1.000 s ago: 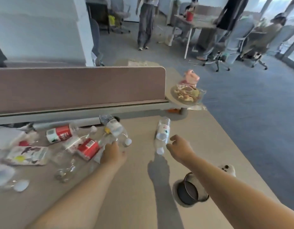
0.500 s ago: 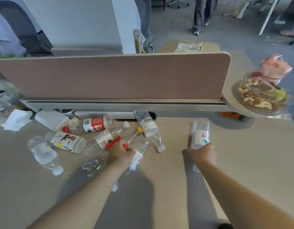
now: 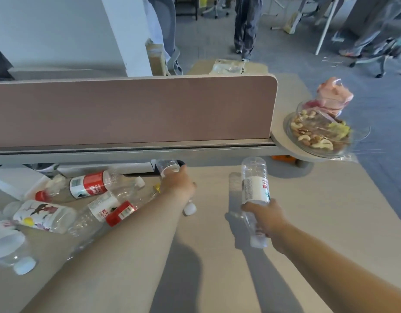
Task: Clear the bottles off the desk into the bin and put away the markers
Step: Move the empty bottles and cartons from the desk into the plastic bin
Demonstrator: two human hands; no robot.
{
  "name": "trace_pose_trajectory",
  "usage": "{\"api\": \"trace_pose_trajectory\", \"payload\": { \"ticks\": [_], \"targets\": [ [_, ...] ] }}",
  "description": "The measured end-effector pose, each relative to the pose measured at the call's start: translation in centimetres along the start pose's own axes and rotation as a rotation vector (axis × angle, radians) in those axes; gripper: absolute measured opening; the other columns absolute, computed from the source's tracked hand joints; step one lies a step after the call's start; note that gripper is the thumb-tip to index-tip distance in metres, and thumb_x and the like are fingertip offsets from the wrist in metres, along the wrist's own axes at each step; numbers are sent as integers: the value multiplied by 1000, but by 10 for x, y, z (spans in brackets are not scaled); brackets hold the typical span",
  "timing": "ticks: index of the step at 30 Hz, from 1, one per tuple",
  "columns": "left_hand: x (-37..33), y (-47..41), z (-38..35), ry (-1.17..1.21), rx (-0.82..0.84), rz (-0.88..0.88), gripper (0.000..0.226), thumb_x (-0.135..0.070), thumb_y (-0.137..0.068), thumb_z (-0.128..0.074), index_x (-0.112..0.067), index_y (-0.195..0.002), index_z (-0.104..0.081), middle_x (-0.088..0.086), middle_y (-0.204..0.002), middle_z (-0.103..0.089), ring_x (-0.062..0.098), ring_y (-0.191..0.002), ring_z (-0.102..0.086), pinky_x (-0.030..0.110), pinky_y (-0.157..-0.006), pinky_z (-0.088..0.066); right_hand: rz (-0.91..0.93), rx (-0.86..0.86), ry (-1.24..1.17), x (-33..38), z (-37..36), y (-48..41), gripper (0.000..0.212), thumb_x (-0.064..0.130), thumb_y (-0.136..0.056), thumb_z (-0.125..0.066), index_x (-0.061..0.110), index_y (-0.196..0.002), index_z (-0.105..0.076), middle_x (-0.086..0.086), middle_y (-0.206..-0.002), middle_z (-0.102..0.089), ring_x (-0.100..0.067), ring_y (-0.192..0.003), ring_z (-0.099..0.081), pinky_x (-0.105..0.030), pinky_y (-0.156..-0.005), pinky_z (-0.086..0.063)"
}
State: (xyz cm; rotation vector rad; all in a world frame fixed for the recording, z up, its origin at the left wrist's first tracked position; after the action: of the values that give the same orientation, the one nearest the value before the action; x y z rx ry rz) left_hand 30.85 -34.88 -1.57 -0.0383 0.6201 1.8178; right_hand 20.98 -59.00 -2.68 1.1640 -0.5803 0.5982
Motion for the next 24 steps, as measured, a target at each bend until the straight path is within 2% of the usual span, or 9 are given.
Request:
{"api": "trace_pose_trajectory", "payload": {
  "ticks": [3,5,7,11,14,17,19,21,24],
  "targets": [
    [-7,1,-24,-27,10,46,49,-28,-83,-57,-26,-129,-42,17,-137,-35,34,-115,-50,34,-80,-48,12,-39,-75,-5,27,9,46,18,-71,-75,11,-107,-48,-9,-89,-60,-24,-67,-56,-30,-58,-46],
    [-15,18,-43,28,22,27,44,-23,-82,-58,-33,-122,-43,15,-135,-25,34,-112,-50,37,-88,-49,-14,-61,-120,-15,44,18,39,14,-76,-72,10,-107,-50,-7,-82,-58,-21,-61,-55,-27,-55,-44],
    [-22,41,-61,65,29,-18,41,-19,-80,-59,-33,-113,-43,13,-130,-23,33,-110,-48,38,-94,-47,-79,-77,-161,-32,58,29,38,13,-79,-70,9,-110,-49,-5,-79,-55,-19,-58,-52,-26,-52,-41],
    [-41,79,-77,74,111,-98,48,-20,-79,-61,-32,-119,-36,9,-125,-27,33,-110,-47,37,-89,-48,-166,-84,-257,-51,83,54,32,11,-86,-64,8,-113,-46,-6,-75,-49,-19,-59,-47,-26,-52,-39],
    [-63,105,-67,77,135,-127,47,-27,-83,-63,-29,-120,-34,9,-125,-32,35,-104,-55,40,-95,-47,-166,-120,-317,-49,103,78,28,10,-89,-59,8,-112,-43,-7,-73,-47,-19,-58,-48,-26,-52,-39],
    [-92,136,-51,160,145,-182,43,-26,-82,-64,-27,-111,-33,9,-123,-37,30,-90,-56,40,-98,-45,-140,-192,-347,-51,124,100,41,13,-87,-64,4,-123,-46,-7,-78,-49,-20,-62,-51,-27,-50,-41],
    [-116,162,-40,194,141,-280,48,-26,-80,-65,-22,-116,-35,9,-123,-39,31,-92,-57,34,-88,-47,-97,-263,-362,-57,139,116,54,17,-83,-68,5,-129,-44,-6,-82,-51,-19,-66,-53,-27,-50,-40],
    [-139,192,-32,203,133,-380,51,-28,-78,-67,-19,-118,-36,10,-123,-42,31,-97,-56,32,-78,-43,-77,-346,-366,-73,156,138,62,26,-78,-72,7,-129,-44,-6,-90,-55,-20,-74,-57,-26,-53,-40],
    [-165,235,-37,271,158,-524,52,-31,-76,-68,-20,-116,-36,9,-122,-47,26,-88,-45,30,-76,-39,-80,-471,-446,-112,185,177,60,27,-74,-73,10,-125,-46,-6,-93,-57,-22,-80,-57,-29,-61,-45]
  ]
}}
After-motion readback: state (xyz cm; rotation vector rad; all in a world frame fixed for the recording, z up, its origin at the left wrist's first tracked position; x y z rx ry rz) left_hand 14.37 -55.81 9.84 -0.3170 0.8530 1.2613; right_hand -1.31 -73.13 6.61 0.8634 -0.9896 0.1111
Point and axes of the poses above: each hand's wrist, its own y-axis away from the middle knuckle, its own z-axis out of the back of the hand, x = y × z, the point moved 8 cm from there along -y, towards the middle knuckle
